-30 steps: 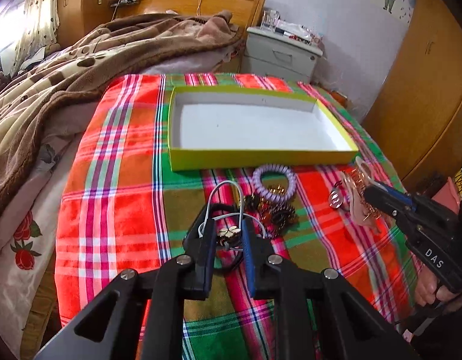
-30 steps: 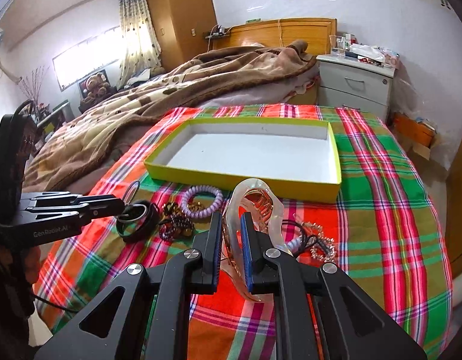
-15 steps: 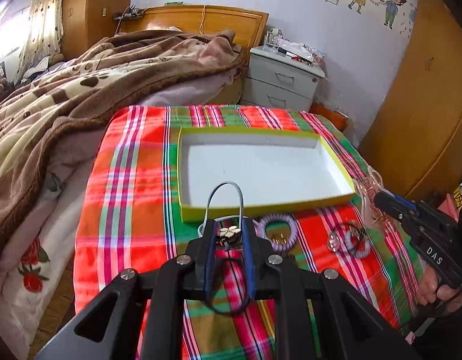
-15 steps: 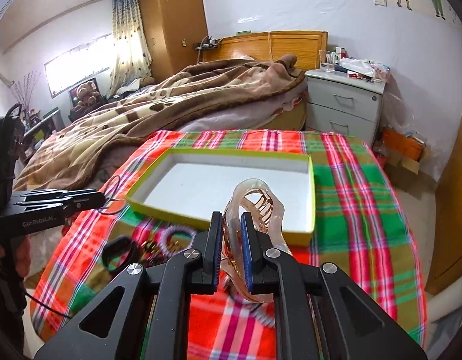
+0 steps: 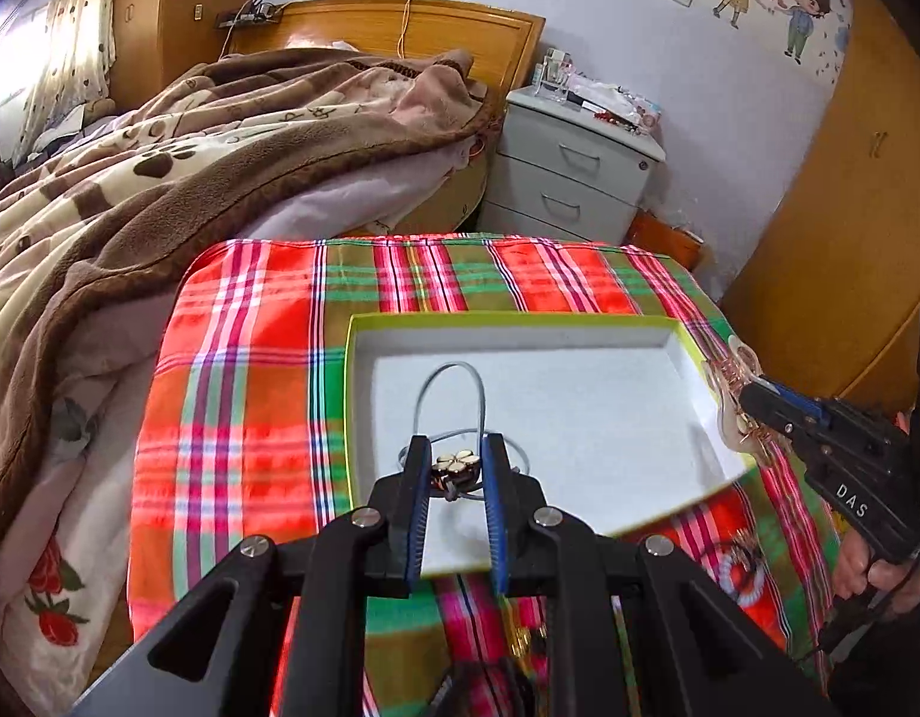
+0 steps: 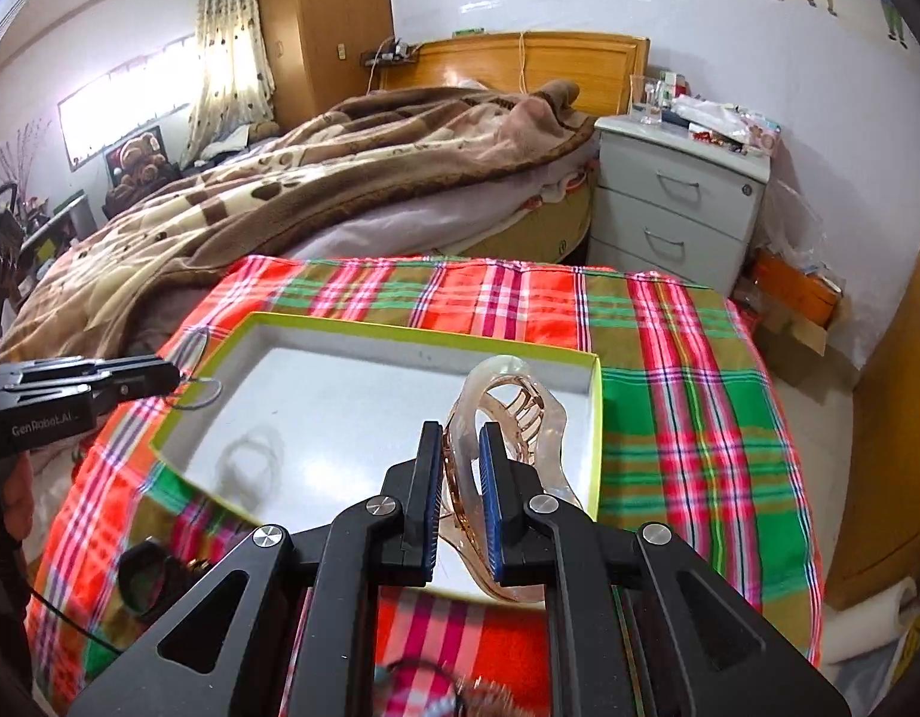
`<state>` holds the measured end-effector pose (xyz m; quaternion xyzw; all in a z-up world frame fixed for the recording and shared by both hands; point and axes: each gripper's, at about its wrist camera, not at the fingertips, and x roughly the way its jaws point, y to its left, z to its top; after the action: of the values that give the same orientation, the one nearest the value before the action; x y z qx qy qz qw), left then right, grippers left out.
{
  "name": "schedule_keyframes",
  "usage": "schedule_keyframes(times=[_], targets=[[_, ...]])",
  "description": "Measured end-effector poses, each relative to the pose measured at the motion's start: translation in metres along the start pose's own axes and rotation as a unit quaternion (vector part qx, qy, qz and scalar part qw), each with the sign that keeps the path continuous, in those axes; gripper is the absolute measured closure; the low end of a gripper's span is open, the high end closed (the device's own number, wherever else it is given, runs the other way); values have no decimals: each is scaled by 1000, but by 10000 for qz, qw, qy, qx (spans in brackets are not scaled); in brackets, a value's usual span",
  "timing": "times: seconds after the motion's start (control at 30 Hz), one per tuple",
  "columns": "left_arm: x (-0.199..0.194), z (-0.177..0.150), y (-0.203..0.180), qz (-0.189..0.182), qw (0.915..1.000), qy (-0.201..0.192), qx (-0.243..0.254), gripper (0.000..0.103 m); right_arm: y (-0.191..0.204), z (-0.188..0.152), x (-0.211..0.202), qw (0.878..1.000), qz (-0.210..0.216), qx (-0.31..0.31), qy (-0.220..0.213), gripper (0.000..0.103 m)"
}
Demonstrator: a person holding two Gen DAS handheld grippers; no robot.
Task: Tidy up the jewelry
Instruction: 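Carry both items into the box and open both tools to release them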
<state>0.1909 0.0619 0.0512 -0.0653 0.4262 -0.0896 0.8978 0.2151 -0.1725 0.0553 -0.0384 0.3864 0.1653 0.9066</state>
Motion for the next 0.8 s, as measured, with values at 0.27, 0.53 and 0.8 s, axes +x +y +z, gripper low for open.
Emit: schedule_keyframes(times=[0.27,0.53,0.8], targets=[[39,25,7,55,9998,170,-47,85,-12,13,41,9995,-12,-1,328,90],[69,33,9,114,9992,389,-16,85,-14,16,61,9987,-77,-49,496,90],[89,29,9,211,9979,610,-12,85,-12,18,67,9982,-196,-182,534,90]])
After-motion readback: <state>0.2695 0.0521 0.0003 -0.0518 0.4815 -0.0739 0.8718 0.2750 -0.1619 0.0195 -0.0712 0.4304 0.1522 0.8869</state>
